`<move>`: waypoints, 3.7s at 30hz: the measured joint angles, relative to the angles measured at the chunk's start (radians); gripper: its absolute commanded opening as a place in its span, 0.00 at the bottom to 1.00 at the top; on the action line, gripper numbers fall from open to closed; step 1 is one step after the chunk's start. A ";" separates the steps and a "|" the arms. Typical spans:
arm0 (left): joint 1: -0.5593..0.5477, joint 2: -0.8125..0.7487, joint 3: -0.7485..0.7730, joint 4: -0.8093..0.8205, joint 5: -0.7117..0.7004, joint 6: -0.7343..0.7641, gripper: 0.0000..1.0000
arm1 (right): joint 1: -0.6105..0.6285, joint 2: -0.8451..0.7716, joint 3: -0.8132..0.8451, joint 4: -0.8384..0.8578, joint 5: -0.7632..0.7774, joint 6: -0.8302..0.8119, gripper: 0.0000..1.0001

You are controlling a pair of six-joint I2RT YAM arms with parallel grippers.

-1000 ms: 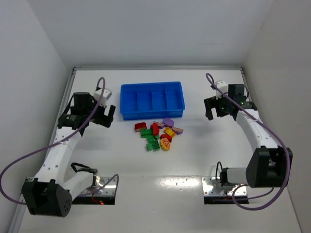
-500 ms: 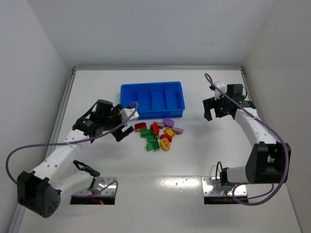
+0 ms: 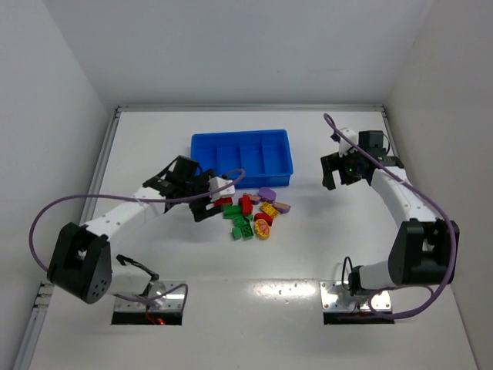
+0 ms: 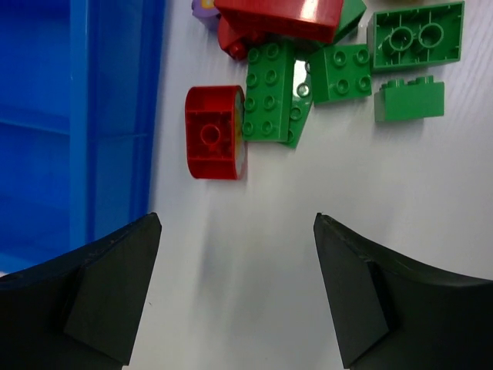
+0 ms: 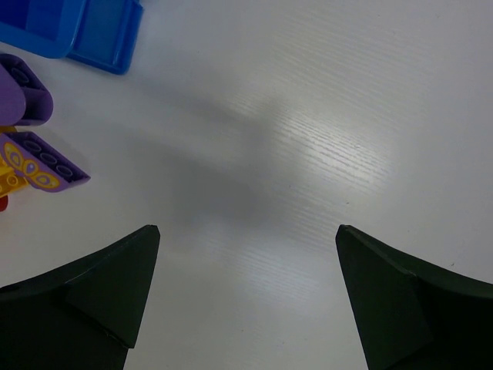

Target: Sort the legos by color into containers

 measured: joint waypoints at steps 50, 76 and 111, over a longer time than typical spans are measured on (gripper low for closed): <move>-0.033 0.384 0.210 0.026 0.041 0.038 0.70 | 0.000 0.107 0.014 0.019 0.048 -0.024 0.97; -0.016 0.479 0.311 -0.085 0.040 0.068 0.12 | 0.000 0.180 0.077 0.020 0.051 -0.026 0.93; 0.230 0.542 0.578 0.052 -0.123 -0.425 0.57 | 0.338 0.391 0.468 -0.055 -0.123 -0.023 0.86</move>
